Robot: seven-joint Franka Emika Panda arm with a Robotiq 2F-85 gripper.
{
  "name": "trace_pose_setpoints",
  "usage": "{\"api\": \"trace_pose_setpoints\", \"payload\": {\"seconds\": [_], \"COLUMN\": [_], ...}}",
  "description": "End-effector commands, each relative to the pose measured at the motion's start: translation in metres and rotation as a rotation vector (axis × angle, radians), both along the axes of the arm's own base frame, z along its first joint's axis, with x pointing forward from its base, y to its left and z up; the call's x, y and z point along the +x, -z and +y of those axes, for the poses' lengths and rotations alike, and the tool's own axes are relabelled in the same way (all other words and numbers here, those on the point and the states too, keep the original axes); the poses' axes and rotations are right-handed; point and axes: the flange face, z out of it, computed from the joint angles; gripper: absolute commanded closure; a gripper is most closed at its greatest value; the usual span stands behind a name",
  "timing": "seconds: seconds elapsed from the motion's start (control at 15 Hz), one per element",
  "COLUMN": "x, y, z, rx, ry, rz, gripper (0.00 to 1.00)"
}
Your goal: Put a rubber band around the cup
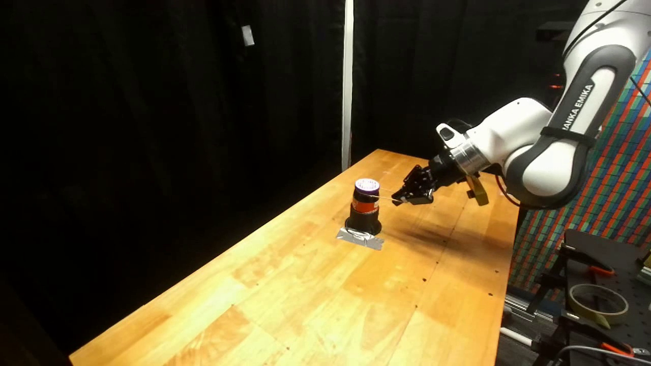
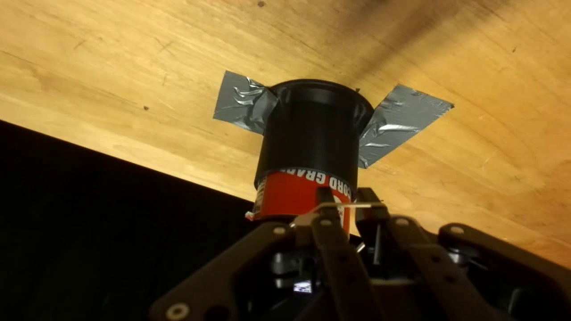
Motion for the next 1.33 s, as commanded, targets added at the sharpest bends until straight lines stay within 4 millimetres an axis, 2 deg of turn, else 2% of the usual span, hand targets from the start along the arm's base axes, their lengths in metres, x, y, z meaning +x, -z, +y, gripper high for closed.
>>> {"api": "trace_pose_setpoints", "payload": {"seconds": [0.0,0.27,0.4,0.47,0.6,0.67,0.73,0.8,0.87,0.93,1.0,1.07,1.13,1.27], "x": [-0.027,-0.045,-0.048,-0.027,-0.023,-0.032,-0.012,-0.011,-0.028,-0.015,-0.022,-0.017,-0.015,-0.008], "y": [0.011,0.022,0.025,0.008,0.01,0.014,-0.003,-0.001,0.007,-0.006,-0.002,-0.023,-0.034,-0.043], "z": [-0.015,-0.034,-0.034,-0.036,-0.026,-0.024,-0.027,-0.026,-0.02,-0.026,-0.023,-0.017,-0.02,-0.012], "rx": [0.068,0.128,0.154,0.161,0.193,0.217,0.221,0.231,0.24,0.228,0.196,0.164,0.134,0.044], "ry": [-0.03,-0.03,-0.03,-0.027,-0.049,-0.049,-0.05,-0.043,-0.055,-0.033,-0.024,-0.004,0.02,0.04], "rz": [-0.101,-0.255,-0.316,-0.339,-0.363,-0.385,-0.399,-0.403,-0.418,-0.404,-0.364,-0.33,-0.291,-0.183], "gripper": [0.8,0.8,0.8,0.79,0.8,0.8,0.81,0.8,0.8,0.81,0.81,0.81,0.81,0.82]}}
